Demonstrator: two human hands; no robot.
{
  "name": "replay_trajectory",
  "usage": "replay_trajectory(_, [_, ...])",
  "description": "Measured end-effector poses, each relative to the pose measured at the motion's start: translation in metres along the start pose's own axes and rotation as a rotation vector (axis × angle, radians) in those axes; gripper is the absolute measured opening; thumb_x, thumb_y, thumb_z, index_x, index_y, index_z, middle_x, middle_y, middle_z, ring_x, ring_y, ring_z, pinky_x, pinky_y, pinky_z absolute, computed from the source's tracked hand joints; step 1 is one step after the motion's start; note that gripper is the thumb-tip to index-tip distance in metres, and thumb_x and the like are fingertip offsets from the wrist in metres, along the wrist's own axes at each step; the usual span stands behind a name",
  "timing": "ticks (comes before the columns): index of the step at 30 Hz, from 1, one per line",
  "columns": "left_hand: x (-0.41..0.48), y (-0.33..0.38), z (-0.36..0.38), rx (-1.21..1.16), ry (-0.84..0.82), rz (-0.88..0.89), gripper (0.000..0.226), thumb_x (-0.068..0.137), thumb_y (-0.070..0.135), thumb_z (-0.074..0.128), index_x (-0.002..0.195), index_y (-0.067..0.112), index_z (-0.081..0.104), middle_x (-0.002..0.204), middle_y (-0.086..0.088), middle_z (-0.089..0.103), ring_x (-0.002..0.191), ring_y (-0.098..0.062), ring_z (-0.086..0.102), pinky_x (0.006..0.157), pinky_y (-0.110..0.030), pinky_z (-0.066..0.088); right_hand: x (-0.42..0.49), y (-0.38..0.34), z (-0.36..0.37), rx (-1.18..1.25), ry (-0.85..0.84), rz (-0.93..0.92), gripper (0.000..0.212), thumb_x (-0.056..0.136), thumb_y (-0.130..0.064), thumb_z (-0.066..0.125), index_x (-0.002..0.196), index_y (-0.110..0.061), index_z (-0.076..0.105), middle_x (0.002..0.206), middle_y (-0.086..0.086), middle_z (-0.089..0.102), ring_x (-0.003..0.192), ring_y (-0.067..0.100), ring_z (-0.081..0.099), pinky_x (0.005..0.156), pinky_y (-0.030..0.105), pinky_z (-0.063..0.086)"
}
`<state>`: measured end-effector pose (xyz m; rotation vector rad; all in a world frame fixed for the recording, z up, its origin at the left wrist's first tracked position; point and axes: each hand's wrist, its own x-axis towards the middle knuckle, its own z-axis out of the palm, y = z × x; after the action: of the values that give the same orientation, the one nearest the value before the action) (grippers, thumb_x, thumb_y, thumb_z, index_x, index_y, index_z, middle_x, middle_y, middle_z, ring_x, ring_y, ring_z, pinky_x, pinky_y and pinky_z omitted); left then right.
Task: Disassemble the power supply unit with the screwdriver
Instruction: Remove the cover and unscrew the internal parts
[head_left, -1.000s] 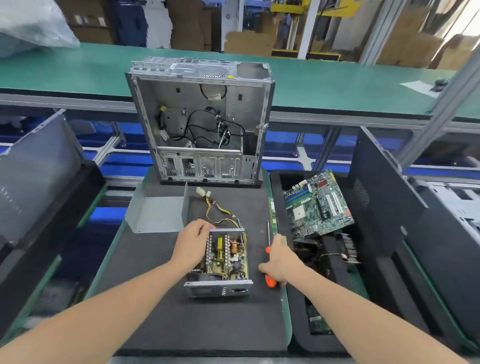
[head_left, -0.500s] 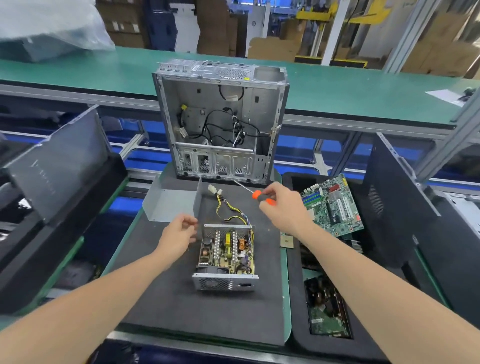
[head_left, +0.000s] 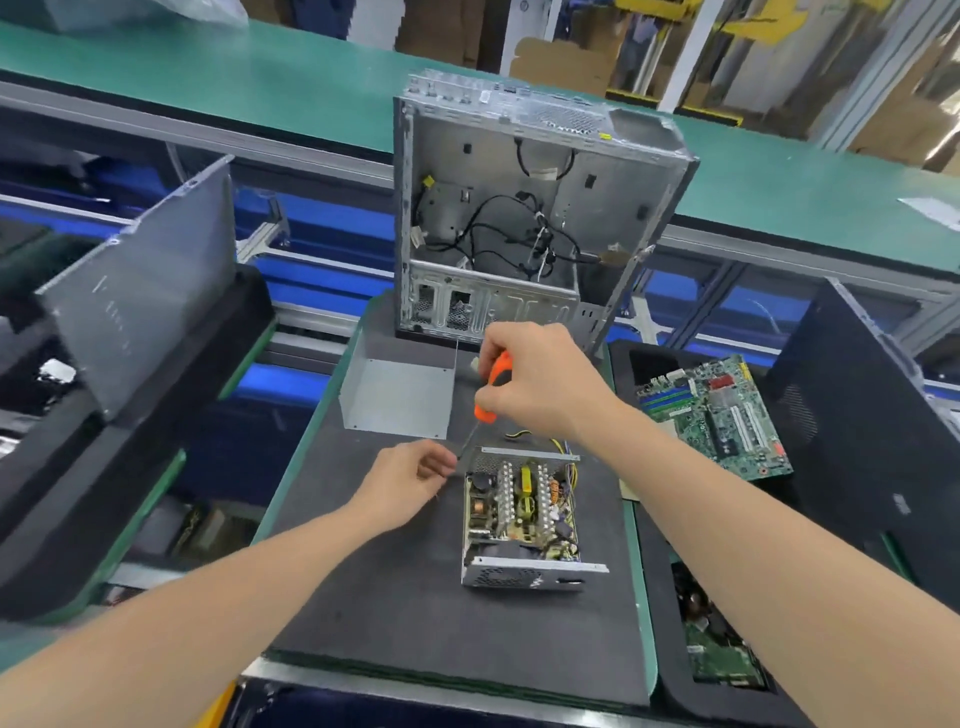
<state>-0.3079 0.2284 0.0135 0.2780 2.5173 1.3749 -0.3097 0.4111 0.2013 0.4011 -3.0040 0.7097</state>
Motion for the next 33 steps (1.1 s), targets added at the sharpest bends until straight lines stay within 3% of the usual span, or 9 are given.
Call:
replay_trajectory(3, [0.006,-0.004,0.005,-0.004,-0.063,0.053,0.032,0.091,-0.006,0.065,0.103,0.024,0.071,0.098,0.003,0.076,0.090,-0.011,0.072,0.083,-0.013,0.054,0.005,-0.007,0.007,-0.070,-0.022,0.011,0.020,0.067,-0.024,0.074,0.076,-0.028,0.057,0.079,-0.011,0.068,0.076,0.008,0.060,0.070,0.037,0.057])
replay_trajectory(9, [0.019,-0.012,0.008,0.002,-0.102,0.083,0.032,0.090,-0.005,0.067,0.105,0.023,0.071,0.098,0.010,0.076,0.085,-0.004,0.072,0.085,-0.019,0.057,0.010,-0.008,0.014,-0.140,-0.079,0.047,0.021,0.068,-0.024,0.074,0.079,-0.028,0.057,0.078,-0.010,0.061,0.077,0.016,0.058,0.064,0.034,0.052])
replay_trajectory(16, [0.025,-0.015,0.013,0.028,-0.108,0.092,0.031,0.090,-0.002,0.067,0.106,0.024,0.072,0.095,0.018,0.073,0.085,0.009,0.066,0.075,-0.001,0.047,0.010,0.002,0.028,-0.126,-0.095,0.073,0.019,0.071,-0.021,0.073,0.083,-0.026,0.059,0.077,-0.010,0.063,0.077,0.015,0.060,0.065,0.038,0.056])
replay_trajectory(21, [0.028,-0.014,0.015,0.027,-0.101,0.088,0.032,0.090,0.002,0.070,0.101,0.032,0.070,0.093,0.020,0.072,0.084,0.005,0.067,0.076,-0.004,0.048,0.008,0.009,0.040,-0.114,-0.125,0.059,0.019,0.073,-0.019,0.072,0.086,-0.023,0.058,0.082,-0.006,0.066,0.080,0.019,0.060,0.067,0.041,0.057])
replay_trajectory(29, [0.029,-0.017,0.017,0.008,-0.082,0.079,0.029,0.090,0.002,0.071,0.101,0.029,0.071,0.094,0.016,0.074,0.085,0.007,0.068,0.078,-0.005,0.050,0.014,0.018,0.045,-0.101,-0.135,0.059,0.021,0.072,-0.022,0.074,0.087,-0.025,0.059,0.082,-0.009,0.062,0.079,0.015,0.060,0.066,0.040,0.057])
replay_trajectory(33, [0.029,-0.017,0.018,-0.004,-0.055,0.068,0.026,0.088,0.003,0.072,0.094,0.028,0.068,0.091,0.013,0.076,0.084,0.001,0.071,0.081,-0.014,0.056,0.016,0.019,0.047,-0.118,-0.140,0.055,0.020,0.072,-0.021,0.072,0.085,-0.025,0.057,0.086,-0.007,0.065,0.079,0.017,0.061,0.066,0.038,0.057])
